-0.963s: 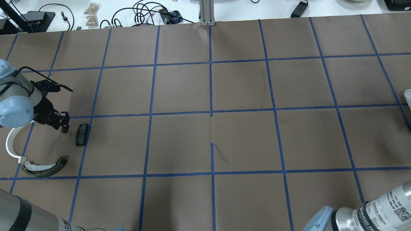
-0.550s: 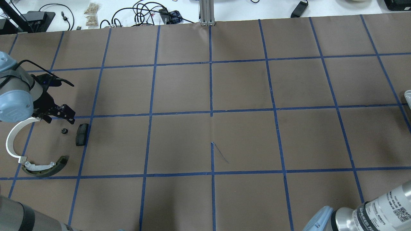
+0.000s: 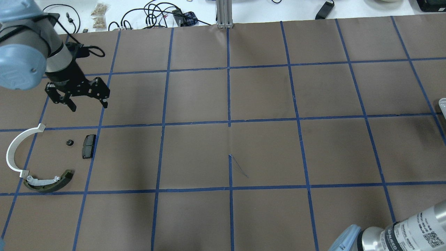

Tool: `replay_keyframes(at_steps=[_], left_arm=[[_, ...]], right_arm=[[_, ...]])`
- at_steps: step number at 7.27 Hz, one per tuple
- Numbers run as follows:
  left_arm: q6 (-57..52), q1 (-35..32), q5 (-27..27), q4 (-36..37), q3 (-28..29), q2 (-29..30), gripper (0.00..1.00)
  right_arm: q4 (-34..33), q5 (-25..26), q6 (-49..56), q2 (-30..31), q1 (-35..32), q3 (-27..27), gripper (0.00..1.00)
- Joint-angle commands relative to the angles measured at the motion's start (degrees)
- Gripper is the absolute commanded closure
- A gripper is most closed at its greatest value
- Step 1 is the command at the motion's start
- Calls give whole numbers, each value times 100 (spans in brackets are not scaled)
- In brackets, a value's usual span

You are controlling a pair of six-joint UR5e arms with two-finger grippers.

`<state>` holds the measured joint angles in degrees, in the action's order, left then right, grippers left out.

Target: Place bearing gear from tray to pile

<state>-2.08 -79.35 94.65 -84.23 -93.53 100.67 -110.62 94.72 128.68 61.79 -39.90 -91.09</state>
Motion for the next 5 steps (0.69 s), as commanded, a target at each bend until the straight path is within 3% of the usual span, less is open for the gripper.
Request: replay_keyframes(at_steps=[1, 3, 5], left_arm=[[1148, -1333, -8, -506, 702, -337, 0], [1149, -1548, -348, -515, 1072, -460, 0], [1096, -1540, -570, -507, 1057, -487, 0]], right_arm=[[670, -41, -1153, 420, -585, -41, 100], [1171, -495, -2061, 667, -1455, -58, 100], [1368, -980, -3342, 755, -2359, -102, 100]])
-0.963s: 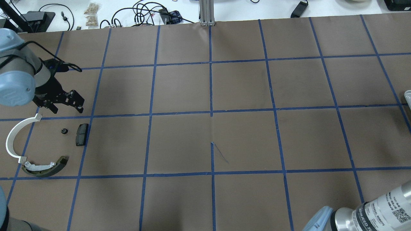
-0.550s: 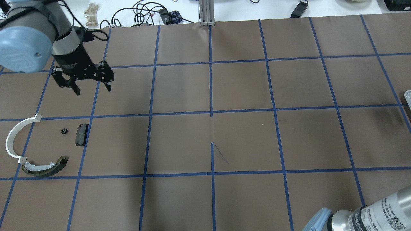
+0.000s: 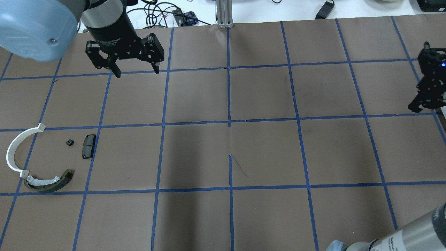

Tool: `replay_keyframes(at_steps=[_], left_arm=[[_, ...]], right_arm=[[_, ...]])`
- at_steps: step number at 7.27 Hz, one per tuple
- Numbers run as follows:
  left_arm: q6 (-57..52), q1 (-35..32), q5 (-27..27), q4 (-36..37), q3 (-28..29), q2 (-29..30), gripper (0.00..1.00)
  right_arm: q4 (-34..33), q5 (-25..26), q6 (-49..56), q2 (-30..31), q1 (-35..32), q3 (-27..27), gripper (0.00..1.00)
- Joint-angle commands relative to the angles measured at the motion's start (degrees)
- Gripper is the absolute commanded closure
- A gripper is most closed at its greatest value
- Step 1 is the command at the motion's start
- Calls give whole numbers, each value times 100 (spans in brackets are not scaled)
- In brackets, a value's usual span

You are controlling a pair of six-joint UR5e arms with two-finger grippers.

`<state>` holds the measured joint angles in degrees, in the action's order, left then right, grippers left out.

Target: Place bearing gear from tray to pile

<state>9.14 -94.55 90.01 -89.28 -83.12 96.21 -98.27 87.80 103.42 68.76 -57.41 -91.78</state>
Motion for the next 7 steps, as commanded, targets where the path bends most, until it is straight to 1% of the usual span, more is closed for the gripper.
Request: replay_keyframes(at_steps=[1, 3, 4, 5, 6, 7], left_arm=[[-26, -19, -55, -19, 7, -41, 0], [-217, 16, -63, -11, -20, 20, 0], [-663, 25, -63, -28, -2, 29, 0], [-702, 33, -54, -228, 41, 29, 0], [-703, 34, -54, -404, 24, -6, 0], [-694, 34, -63, -467, 16, -24, 0]], right_arm=[[124, -681, -1511, 102, -1144, -111, 100], [54, -1096, -2944, 216, -2181, -138, 100], [10, -1264, -3777, 260, -2743, -147, 100], [-269, -1361, -4751, 261, -3340, -147, 100], [-655, -1362, -5483, 200, -3868, -165, 100], [-919, -1475, -6352, 208, -4196, -348, 100]])
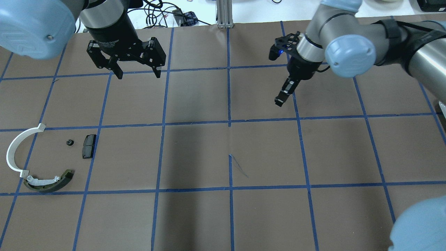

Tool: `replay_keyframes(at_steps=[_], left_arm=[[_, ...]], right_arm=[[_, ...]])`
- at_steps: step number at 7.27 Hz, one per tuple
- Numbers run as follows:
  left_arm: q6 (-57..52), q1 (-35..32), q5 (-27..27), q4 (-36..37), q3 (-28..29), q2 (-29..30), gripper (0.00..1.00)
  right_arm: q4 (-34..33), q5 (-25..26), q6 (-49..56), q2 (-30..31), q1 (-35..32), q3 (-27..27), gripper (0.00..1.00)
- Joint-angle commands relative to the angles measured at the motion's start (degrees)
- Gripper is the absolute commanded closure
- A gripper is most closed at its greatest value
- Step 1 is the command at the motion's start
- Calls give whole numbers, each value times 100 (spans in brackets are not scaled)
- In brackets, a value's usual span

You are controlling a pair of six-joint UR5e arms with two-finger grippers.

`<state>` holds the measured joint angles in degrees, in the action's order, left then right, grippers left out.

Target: Place bearing gear from tray to pile

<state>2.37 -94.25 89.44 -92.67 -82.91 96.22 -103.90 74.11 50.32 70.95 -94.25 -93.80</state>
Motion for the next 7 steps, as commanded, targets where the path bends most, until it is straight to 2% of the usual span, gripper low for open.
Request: replay_keyframes(at_steps=[1, 3, 6, 7], left_arm=[[1, -5, -6, -137, -32, -42, 0], [9, 3, -6, -137, -41, -42, 0], [-17, 73, 3, -137, -102, 132, 0], [-26, 91, 3, -42, -346, 247, 0]], right_arm=[[-951, -159, -1416, -20, -803, -460, 100], [-2330, -212, -2259, -72, -1209, -1199, 100], [-2776, -300, -2894, -300, -1912, -1350, 100], [-2950, -292, -3122, -397, -1992, -1360, 82]])
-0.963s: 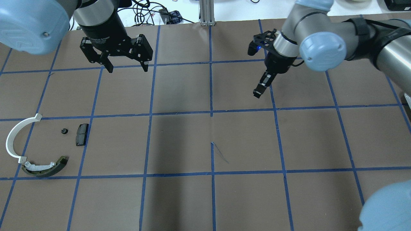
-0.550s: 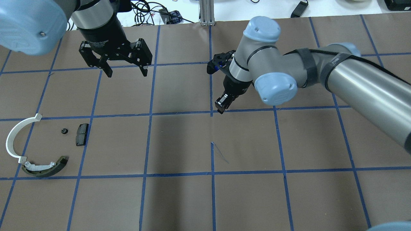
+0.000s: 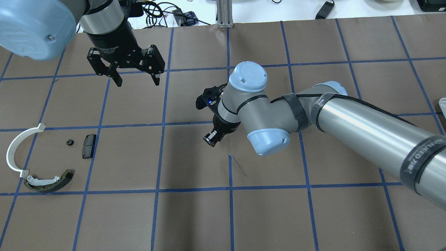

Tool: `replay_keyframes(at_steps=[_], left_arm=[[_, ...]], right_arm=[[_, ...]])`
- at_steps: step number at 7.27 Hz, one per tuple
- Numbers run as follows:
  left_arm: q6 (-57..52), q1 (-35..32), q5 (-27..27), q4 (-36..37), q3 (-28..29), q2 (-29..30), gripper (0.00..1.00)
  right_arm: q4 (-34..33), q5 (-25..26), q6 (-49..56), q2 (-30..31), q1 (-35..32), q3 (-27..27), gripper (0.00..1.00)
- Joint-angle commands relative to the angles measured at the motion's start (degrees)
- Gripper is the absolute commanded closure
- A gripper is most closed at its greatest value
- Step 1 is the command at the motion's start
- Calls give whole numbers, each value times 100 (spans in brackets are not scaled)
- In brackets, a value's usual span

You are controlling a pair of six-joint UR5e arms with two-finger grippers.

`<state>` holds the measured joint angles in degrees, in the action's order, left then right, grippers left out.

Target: Place bearing gear from tray to pile

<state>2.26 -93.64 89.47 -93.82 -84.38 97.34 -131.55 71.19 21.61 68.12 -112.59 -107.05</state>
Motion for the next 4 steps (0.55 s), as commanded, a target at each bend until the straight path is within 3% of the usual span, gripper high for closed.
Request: replay_keyframes(at_steps=[1, 2, 4], left_arm=[[-67, 48, 1, 231, -489, 215, 0], [-155, 135, 18, 650, -805, 355, 0], [-278, 373, 36, 1791, -1648, 557, 0]], right_arm=[[-282, 9, -280, -106, -167, -26, 51], [-388, 70, -280, -97, -167, 17, 3], [-434, 341, -263, -45, -19, 79, 0]])
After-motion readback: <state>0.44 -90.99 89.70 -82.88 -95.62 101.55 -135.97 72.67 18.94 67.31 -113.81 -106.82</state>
